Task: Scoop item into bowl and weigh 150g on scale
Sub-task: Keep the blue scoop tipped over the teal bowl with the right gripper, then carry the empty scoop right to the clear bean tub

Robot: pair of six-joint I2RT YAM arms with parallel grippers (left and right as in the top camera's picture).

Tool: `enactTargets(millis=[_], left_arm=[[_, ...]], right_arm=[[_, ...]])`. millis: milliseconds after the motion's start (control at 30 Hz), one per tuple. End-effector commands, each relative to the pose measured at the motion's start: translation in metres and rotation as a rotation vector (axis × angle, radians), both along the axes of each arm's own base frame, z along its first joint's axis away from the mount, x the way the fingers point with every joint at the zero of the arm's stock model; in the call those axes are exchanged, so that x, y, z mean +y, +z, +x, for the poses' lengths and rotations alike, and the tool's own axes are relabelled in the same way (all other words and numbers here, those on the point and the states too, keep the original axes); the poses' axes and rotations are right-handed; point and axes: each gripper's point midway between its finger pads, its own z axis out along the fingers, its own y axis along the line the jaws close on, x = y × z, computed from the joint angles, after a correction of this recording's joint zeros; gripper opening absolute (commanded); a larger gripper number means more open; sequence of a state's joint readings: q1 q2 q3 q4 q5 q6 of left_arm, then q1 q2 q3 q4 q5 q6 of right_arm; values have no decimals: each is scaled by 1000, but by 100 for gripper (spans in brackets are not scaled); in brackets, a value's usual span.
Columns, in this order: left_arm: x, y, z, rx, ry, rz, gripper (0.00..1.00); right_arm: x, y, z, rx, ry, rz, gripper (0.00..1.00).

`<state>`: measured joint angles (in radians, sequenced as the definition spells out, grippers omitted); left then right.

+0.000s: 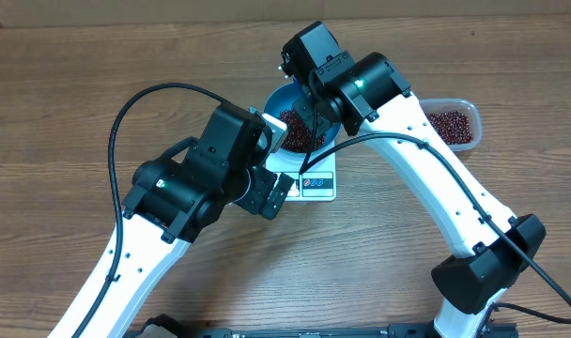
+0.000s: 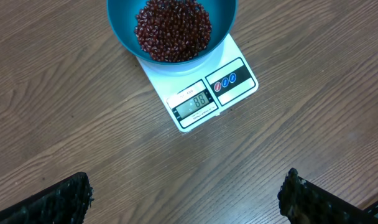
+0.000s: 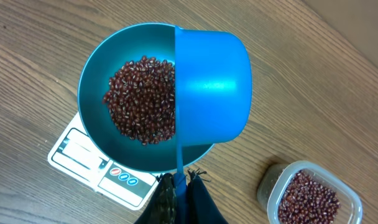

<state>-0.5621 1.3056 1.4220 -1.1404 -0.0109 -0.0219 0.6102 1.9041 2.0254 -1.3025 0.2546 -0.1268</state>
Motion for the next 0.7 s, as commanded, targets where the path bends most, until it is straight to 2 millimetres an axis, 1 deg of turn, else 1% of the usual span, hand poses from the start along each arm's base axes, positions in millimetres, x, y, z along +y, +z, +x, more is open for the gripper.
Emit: enactTargets(millis=[0, 233, 333, 400, 467, 567, 667], left_arm=[[-1, 4, 1, -7, -13, -7, 100], [-1, 4, 2, -8, -13, -7, 100], [-1, 4, 1, -7, -13, -7, 99], [-1, 4, 1, -7, -13, -7, 100], [-1, 4, 1, -7, -13, -7, 99], [-1, 4, 1, -7, -13, -7, 100], [-1, 4, 1, -7, -13, -7, 100]], right_arm=[[-1, 26, 0, -60, -26, 43, 4], [0, 25, -1, -50, -23, 49, 4], [4, 25, -4, -27, -7, 91, 4], [4, 28, -5, -10, -3, 135, 4], [-1, 33, -3, -8, -36, 181, 4], [-16, 47, 1, -11, -77, 259, 4], [-41, 66, 5, -27, -119, 331, 4]])
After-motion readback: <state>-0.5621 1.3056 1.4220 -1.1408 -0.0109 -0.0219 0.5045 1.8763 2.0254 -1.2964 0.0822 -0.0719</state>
